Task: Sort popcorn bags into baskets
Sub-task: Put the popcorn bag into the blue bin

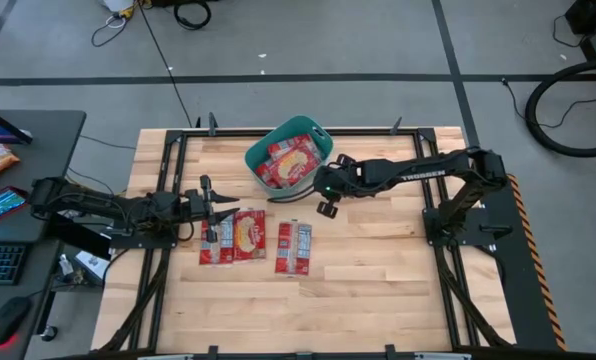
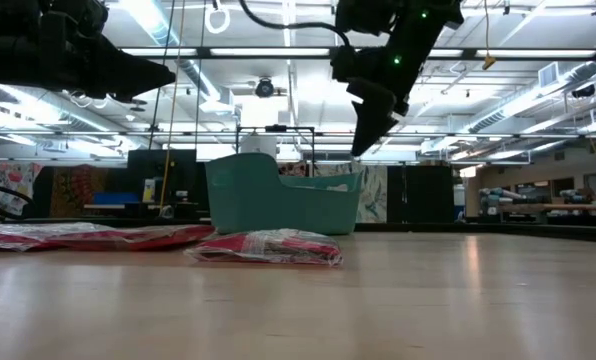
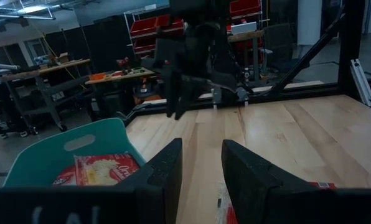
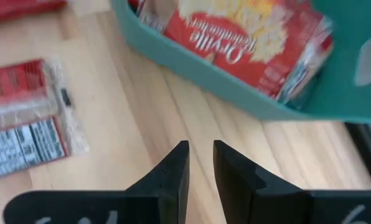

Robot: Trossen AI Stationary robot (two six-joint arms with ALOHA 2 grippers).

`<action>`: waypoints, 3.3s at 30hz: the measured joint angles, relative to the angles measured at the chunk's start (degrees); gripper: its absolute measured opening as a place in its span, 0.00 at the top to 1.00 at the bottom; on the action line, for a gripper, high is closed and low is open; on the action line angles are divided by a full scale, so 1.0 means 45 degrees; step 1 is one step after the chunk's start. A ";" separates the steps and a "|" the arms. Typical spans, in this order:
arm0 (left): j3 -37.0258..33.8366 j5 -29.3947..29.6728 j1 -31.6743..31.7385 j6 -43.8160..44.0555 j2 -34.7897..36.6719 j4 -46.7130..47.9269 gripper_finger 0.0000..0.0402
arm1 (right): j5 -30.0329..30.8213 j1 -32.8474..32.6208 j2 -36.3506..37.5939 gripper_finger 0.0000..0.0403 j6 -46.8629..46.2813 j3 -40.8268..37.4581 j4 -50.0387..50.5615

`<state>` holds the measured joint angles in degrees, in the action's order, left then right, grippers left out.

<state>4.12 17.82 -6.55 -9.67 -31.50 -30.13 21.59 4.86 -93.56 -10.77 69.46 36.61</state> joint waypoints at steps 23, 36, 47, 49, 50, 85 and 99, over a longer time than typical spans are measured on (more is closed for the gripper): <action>0.0000 0.0000 -0.0005 0.0010 0.0004 -0.0013 0.70 | -0.0126 0.0287 -0.0073 0.81 -0.0913 -0.0046 0.0159; 0.0000 0.0000 -0.0002 0.0012 0.0001 -0.0013 0.70 | -0.0152 0.0282 -0.0077 0.81 -0.0849 -0.0046 0.0162; 0.0000 0.0000 -0.0004 0.0015 0.0003 -0.0013 0.70 | -0.0156 0.0282 -0.0077 0.81 -0.0815 -0.0046 0.0162; 0.0000 0.0000 0.0000 0.0015 0.0001 -0.0013 0.70 | -0.0152 0.0277 -0.0091 0.81 -0.0891 -0.0046 0.0159; 0.0000 0.0000 -0.0003 0.0015 0.0003 -0.0011 0.70 | -0.0152 0.0277 -0.0130 0.81 -0.0915 -0.0046 0.0133; 0.0000 -0.0004 -0.0004 0.0015 0.0003 -0.0013 0.70 | 0.0391 0.0000 -0.0855 0.81 -0.0567 -0.0051 -0.2206; 0.0000 0.0000 -0.0005 -0.0008 0.0004 -0.0013 0.70 | -0.1023 -0.0383 -0.0850 0.81 -0.0353 -0.0221 -0.4237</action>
<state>4.12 17.82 -6.57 -9.71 -31.48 -30.20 16.99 3.14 -97.38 -12.36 68.47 17.55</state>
